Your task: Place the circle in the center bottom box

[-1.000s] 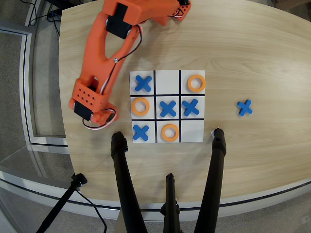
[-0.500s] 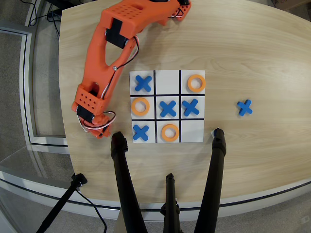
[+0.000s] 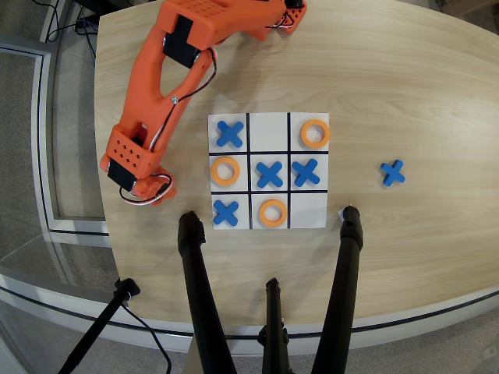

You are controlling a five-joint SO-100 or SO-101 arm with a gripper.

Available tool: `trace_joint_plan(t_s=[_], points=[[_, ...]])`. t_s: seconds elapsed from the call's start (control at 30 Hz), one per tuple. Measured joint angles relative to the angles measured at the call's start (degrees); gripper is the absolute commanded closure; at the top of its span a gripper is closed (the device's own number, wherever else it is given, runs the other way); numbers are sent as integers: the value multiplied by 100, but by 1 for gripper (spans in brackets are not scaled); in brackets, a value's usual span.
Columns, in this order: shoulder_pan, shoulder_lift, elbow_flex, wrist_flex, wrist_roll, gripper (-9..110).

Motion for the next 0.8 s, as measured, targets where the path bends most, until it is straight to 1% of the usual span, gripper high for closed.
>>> trace_joint_plan(t_s=[0.13,0.3,0.53,0.57,0.63,0.67,0.8], points=[[-185,-9,-62,308,264,83],[-325,-79,-220,387,598,83],[-325,-132,-299,422,765,84],[-325,-132,-299,422,782,87],[-334,-132,-299,422,800,97],[-343,-132,-299,422,826,100],[-343,-132,-308,404,844,102]])
